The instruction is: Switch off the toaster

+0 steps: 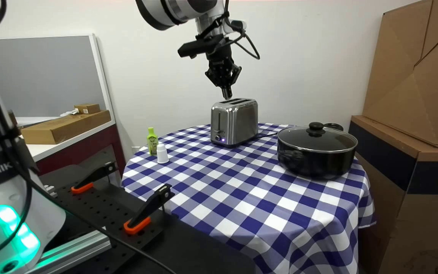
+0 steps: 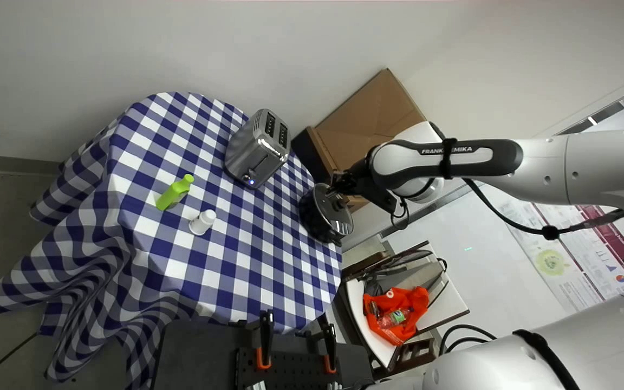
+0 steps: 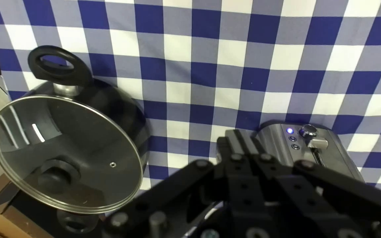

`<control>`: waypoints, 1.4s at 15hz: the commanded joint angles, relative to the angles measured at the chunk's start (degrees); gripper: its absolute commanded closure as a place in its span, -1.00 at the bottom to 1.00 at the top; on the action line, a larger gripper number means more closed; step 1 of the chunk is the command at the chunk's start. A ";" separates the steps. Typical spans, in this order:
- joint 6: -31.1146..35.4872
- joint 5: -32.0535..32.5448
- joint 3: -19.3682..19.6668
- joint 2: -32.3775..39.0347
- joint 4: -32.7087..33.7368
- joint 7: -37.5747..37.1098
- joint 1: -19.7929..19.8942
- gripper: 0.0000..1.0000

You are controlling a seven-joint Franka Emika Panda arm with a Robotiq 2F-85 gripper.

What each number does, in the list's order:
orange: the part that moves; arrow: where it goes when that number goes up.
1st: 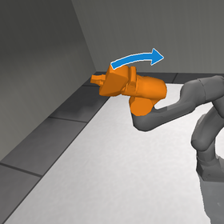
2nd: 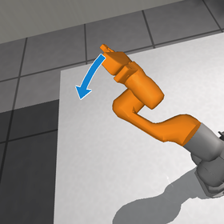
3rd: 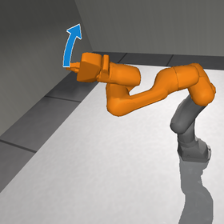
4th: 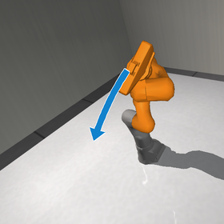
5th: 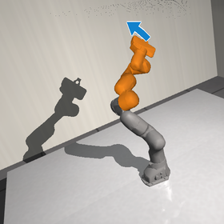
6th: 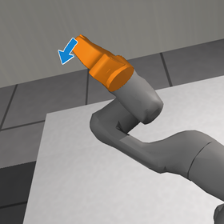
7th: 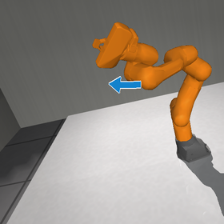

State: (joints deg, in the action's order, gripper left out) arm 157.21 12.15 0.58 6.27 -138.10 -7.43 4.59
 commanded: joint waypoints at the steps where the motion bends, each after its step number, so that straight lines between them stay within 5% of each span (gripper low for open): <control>1: 4.44 4.37 2.31 8.52 4.21 -4.86 -3.66 1.00; 13: 19.46 0.85 11.49 27.87 10.21 -6.27 -17.40 1.00; 21: 20.99 -7.47 9.46 36.08 17.09 -5.24 -20.48 1.00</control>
State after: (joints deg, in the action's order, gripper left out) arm 177.96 7.81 10.52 39.48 -124.48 -13.22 -14.91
